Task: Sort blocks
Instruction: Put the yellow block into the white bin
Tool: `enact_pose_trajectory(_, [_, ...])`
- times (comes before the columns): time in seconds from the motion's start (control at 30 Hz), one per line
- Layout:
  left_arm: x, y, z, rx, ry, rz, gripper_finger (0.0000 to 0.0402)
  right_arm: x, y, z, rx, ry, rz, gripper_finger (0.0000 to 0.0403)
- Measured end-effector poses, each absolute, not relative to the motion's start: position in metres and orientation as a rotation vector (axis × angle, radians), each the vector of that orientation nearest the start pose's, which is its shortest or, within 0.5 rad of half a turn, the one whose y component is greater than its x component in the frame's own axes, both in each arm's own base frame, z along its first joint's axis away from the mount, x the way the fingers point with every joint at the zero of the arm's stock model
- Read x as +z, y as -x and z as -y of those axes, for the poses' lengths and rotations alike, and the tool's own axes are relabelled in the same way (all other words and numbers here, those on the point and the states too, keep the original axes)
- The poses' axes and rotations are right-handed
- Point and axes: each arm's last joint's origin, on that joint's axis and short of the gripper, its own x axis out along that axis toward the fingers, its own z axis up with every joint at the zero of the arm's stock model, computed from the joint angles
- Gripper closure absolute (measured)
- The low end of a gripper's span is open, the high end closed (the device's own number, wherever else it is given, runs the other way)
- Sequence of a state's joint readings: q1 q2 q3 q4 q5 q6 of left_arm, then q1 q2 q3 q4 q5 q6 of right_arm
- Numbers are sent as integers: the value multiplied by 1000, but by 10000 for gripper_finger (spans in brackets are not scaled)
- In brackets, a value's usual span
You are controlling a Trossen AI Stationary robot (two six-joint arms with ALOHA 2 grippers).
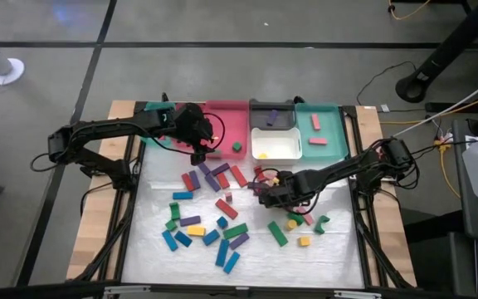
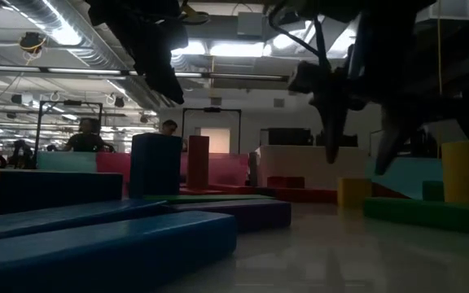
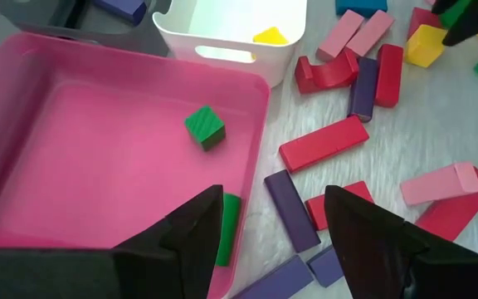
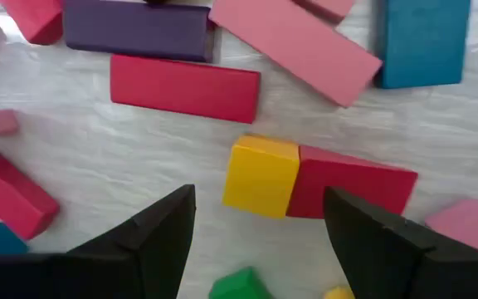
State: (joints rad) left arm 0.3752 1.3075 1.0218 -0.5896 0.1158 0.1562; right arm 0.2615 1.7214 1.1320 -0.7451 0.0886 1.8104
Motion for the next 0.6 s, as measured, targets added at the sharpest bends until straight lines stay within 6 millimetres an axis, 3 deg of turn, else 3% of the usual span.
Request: enact_pose_trajectory(0.6, [273, -248, -94, 174, 62, -863, 204, 169, -325, -83, -1010, -1313, -915, 139])
